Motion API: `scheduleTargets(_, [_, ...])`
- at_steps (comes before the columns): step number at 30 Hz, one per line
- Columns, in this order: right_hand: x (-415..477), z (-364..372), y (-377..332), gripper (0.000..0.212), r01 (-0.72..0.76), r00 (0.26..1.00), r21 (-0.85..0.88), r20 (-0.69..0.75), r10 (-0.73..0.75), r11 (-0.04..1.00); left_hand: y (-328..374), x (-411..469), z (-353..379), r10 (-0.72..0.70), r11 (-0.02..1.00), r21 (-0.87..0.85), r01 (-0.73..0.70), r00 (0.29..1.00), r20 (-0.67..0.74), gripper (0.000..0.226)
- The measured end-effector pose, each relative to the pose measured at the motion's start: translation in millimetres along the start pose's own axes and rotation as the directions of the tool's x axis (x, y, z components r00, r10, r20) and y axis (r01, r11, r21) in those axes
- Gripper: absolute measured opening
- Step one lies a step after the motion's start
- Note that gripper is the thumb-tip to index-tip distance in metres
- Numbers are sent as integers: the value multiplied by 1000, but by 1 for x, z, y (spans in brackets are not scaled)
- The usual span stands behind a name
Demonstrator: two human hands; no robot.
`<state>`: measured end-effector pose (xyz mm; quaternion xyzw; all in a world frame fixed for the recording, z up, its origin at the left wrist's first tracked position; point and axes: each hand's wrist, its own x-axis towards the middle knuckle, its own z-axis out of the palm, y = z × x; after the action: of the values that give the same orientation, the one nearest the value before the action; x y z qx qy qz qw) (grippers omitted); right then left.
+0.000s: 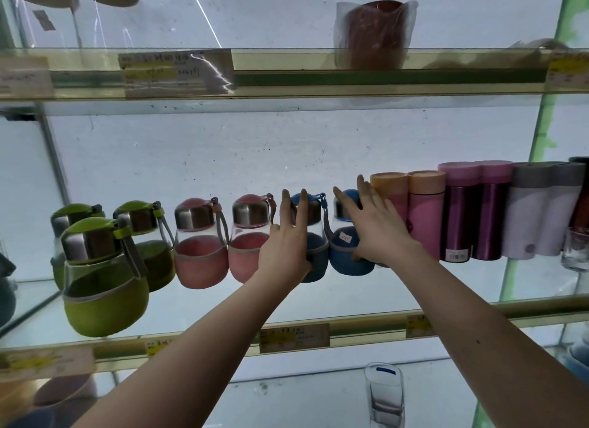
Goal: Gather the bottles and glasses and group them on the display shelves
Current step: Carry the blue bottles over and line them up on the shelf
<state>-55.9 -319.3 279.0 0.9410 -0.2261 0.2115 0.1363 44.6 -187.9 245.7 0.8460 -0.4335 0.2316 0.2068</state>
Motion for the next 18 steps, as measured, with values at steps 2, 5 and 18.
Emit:
scheduleTargets(2, [-4,1,-2,113,-3,999,1,-38,3,1000,-2,-5,-1,20,1000,10,-20,1000,-5,119])
scheduleTargets(5, [-12,-1,-7,99,3,993,70,-116,6,998,-3,-13,-6,24,1000,-13,-24,1000,-17,112])
scheduleTargets(18, [-96,-33,-41,68,-46,969,430,-200,145,902,22,-77,-40,34,943,-325,-63,995,-93,75])
